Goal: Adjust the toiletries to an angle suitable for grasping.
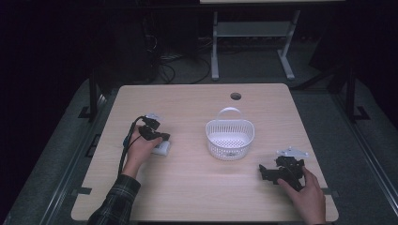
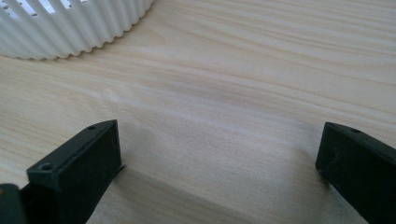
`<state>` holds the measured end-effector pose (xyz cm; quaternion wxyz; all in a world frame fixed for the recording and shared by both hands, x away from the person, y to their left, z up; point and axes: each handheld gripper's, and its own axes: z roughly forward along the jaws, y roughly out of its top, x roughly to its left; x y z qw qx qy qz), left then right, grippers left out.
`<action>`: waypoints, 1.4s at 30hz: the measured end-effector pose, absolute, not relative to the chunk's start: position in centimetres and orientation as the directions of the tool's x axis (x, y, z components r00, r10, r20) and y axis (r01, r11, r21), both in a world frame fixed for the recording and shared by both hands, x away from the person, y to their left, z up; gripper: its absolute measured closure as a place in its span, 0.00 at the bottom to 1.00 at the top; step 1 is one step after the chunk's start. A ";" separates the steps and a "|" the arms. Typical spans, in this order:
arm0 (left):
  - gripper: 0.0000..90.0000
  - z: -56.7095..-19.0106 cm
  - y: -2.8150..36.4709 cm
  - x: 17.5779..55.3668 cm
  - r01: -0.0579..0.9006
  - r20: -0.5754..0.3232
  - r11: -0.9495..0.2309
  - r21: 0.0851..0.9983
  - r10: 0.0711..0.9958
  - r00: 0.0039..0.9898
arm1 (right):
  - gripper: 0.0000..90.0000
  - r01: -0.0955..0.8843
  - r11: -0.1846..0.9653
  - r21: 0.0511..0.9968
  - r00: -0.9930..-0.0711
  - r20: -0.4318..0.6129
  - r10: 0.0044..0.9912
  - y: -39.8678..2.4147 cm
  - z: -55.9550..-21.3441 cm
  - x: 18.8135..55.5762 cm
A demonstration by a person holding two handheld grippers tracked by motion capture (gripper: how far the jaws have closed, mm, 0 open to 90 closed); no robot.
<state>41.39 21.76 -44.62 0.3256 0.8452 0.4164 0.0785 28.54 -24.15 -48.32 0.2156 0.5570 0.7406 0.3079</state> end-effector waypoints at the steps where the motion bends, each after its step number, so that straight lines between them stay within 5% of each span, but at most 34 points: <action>1: 1.00 -44.6 21.7 41.2 0.650 -0.136 -0.447 0.615 0.751 0.646 | 0.00 0.692 0.190 0.696 -0.287 0.024 0.958 -24.2 -48.3 28.5; 42: 1.00 -43.0 23.5 34.3 0.601 -0.167 -0.452 0.659 0.692 0.703 | 0.00 0.692 0.191 0.697 -0.288 0.023 0.957 -24.2 -48.3 28.5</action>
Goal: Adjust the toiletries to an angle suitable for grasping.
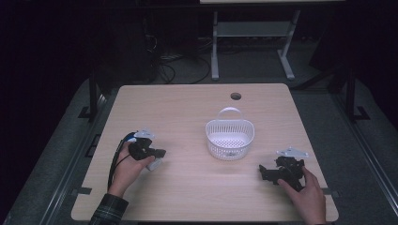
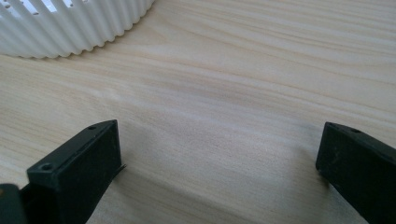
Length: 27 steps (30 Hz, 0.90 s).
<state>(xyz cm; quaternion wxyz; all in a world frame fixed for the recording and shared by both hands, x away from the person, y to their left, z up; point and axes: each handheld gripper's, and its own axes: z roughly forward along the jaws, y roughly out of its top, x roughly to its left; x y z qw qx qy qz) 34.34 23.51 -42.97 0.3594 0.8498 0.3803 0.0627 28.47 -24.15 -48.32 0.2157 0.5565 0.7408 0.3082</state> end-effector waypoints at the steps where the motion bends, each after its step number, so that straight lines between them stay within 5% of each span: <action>1: 1.00 -42.7 23.7 34.3 0.597 -0.160 -0.453 0.662 0.693 0.703 | 0.00 0.692 0.191 0.697 -0.288 0.024 0.957 -24.1 -48.3 28.5; 27: 1.00 -41.5 34.2 35.1 0.655 -0.070 -0.314 0.687 0.869 0.489 | 0.00 0.692 0.191 0.697 -0.288 0.023 0.957 -24.2 -48.3 28.5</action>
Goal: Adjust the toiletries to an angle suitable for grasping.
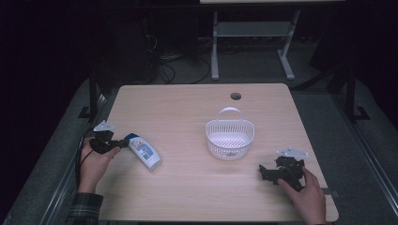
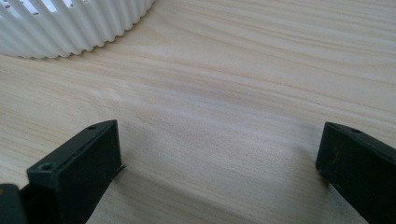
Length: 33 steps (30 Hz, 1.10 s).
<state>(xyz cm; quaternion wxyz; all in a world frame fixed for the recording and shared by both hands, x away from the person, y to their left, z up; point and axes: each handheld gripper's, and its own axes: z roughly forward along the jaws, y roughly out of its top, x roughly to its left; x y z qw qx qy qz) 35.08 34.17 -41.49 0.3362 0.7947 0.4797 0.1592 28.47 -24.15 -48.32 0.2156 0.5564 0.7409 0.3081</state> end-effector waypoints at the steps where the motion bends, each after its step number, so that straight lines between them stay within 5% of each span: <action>1: 1.00 -41.6 34.5 35.2 0.660 -0.067 -0.312 0.684 0.873 0.482 | 0.00 0.692 0.191 0.696 -0.288 0.023 0.957 -24.2 -48.3 28.5; 12: 1.00 -43.4 36.3 36.6 0.707 -0.044 -0.286 0.647 0.911 0.410 | 0.00 0.692 0.191 0.696 -0.288 0.023 0.957 -24.2 -48.3 28.5; 33: 1.00 -44.9 34.6 38.5 0.711 -0.061 -0.291 0.640 0.903 0.425 | 0.00 0.691 0.192 0.697 -0.289 0.023 0.957 -24.2 -48.3 28.5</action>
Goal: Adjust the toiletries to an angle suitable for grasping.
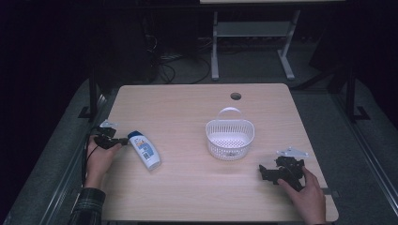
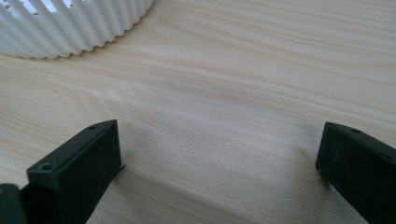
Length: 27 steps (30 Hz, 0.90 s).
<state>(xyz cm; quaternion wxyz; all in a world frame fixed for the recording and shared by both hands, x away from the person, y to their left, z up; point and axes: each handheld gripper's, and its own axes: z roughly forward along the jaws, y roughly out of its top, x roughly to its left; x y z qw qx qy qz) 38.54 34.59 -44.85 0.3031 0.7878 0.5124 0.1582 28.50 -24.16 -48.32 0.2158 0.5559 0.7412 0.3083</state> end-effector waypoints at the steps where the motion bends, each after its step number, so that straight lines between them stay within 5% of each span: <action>1: 1.00 -44.9 34.4 38.7 0.713 -0.058 -0.299 0.634 0.901 0.430 | 0.00 0.691 0.192 0.697 -0.289 0.023 0.957 -24.2 -48.3 28.5; 27: 1.00 -45.1 29.2 41.3 0.684 -0.077 -0.339 0.646 0.863 0.500 | 0.00 0.691 0.192 0.697 -0.289 0.022 0.957 -24.2 -48.3 28.5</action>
